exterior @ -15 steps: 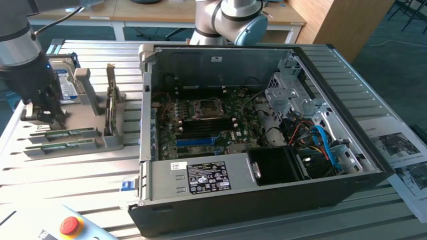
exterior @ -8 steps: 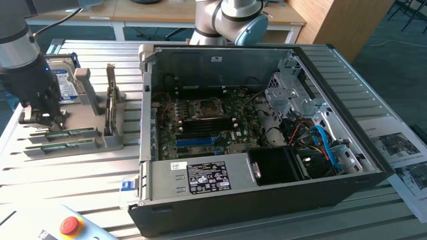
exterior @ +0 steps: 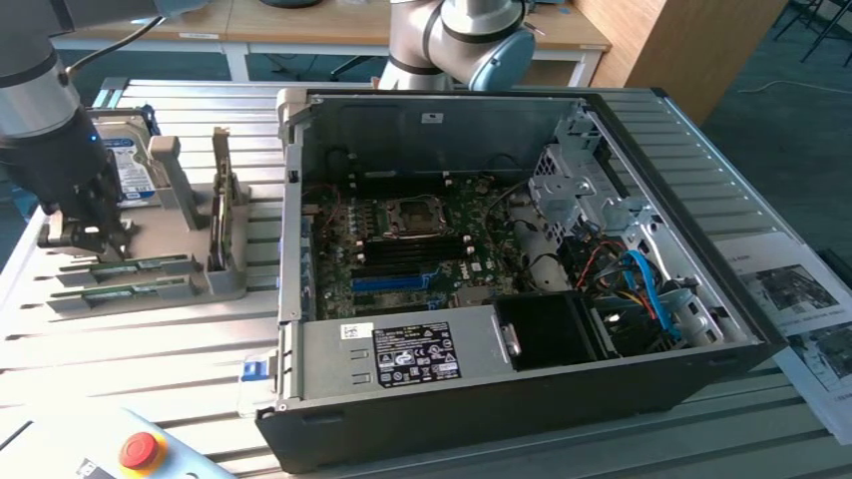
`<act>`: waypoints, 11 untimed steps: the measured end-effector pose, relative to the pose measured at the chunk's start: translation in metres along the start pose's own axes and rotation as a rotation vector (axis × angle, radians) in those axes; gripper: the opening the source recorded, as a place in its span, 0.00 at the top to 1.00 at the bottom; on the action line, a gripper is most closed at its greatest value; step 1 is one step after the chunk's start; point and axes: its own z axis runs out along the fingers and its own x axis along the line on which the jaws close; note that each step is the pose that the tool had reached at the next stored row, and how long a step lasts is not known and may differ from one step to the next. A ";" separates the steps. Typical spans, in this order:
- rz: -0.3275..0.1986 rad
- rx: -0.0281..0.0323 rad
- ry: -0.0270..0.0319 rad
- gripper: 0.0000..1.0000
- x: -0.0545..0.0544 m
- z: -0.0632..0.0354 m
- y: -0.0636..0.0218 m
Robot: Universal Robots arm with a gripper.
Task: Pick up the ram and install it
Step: 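Pick up the ram and move it above insertion slot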
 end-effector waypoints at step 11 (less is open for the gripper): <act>0.000 -0.0001 0.0001 0.69 0.001 0.0049 -0.0001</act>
